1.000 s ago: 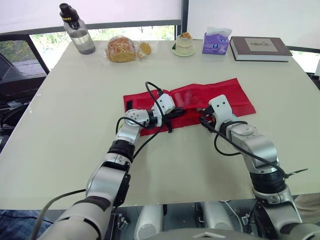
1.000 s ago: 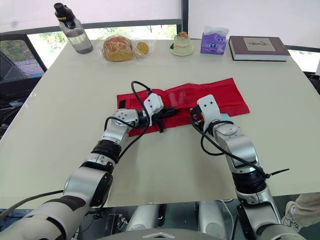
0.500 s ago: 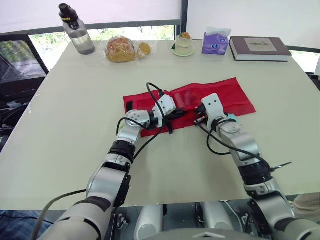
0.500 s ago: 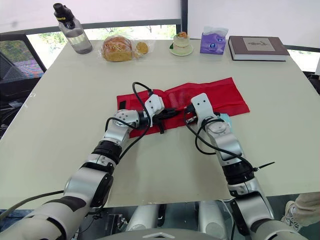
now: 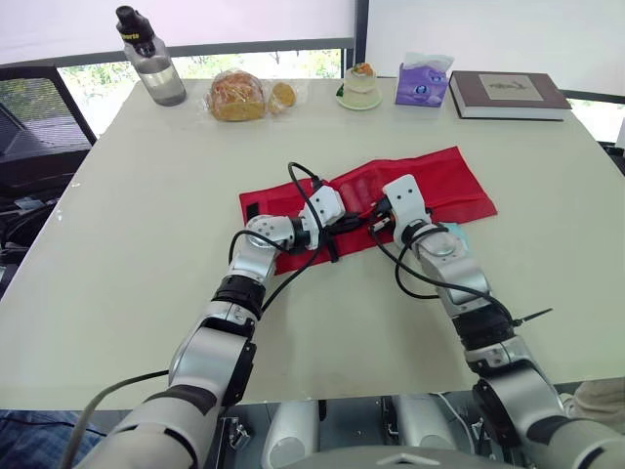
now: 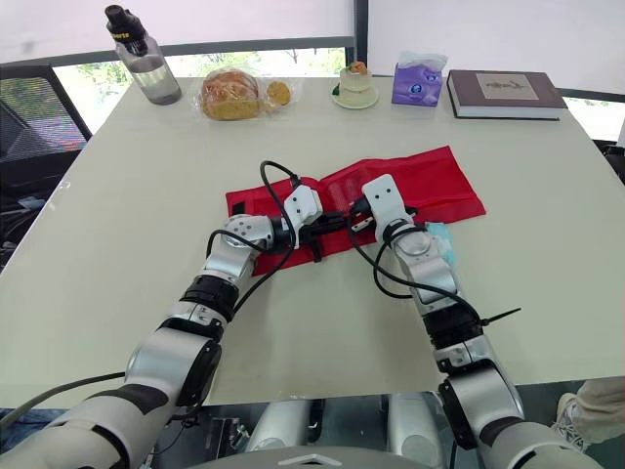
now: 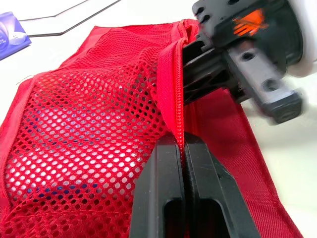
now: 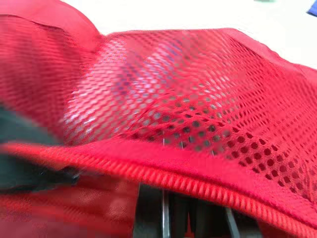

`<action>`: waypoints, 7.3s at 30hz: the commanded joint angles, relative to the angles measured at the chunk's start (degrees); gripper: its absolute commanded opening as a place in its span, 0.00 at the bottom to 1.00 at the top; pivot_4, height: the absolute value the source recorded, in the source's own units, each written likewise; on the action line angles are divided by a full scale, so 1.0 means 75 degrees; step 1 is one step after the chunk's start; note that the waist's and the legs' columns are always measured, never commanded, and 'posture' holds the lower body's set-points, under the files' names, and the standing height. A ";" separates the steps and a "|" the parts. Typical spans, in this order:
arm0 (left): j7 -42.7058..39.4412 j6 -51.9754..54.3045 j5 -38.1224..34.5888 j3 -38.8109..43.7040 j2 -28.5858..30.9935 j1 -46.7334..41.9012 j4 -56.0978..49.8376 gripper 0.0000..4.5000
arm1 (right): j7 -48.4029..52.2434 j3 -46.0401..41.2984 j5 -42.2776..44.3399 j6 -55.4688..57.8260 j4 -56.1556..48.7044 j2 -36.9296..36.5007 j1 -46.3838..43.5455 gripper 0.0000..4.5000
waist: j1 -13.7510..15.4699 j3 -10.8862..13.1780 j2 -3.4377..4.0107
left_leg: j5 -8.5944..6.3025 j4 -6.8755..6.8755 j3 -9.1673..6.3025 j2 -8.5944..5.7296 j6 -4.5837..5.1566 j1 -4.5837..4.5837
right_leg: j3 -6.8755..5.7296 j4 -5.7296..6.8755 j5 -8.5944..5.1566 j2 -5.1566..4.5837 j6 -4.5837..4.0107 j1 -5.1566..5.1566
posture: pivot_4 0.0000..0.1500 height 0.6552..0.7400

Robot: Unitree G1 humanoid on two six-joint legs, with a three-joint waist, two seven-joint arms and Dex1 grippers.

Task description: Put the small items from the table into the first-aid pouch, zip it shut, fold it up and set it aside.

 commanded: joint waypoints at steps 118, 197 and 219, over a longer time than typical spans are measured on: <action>0.0061 -0.0909 0.0740 -0.0877 0.0451 -0.1030 0.0018 0.04 | 0.3461 -0.3379 0.4116 -0.0180 -0.5756 -0.4748 0.5329 1.00 | 0.0039 -0.0002 -0.0006 | -0.0001 0.0023 0.0012 0.0046 -0.0002 0.0012 | 0.0065 -0.0003 0.0004 0.0079 -0.0007 0.0015 | 1.00 1.00; 0.0351 0.0185 0.0720 -0.1313 -0.0840 -0.0386 -0.1661 0.00 | -0.0003 -0.1434 0.1724 0.5016 -0.3670 -0.1347 0.0707 0.01 | 0.0033 -0.0003 0.0003 | 0.0000 0.0025 0.0004 0.0045 -0.0003 0.0008 | 0.0066 0.0002 0.0006 0.0083 -0.0011 0.0013 | 1.00 1.00; 0.0462 0.1059 -0.0129 -0.0695 -0.1064 -0.0358 -0.1562 0.00 | 0.0761 -0.1445 0.2484 0.4721 -0.5276 -0.2255 0.2023 0.52 | 0.0014 -0.0004 0.0004 | 0.0000 0.0022 0.0005 0.0045 -0.0002 0.0008 | 0.0068 0.0002 0.0006 0.0083 -0.0011 0.0009 | 1.00 1.00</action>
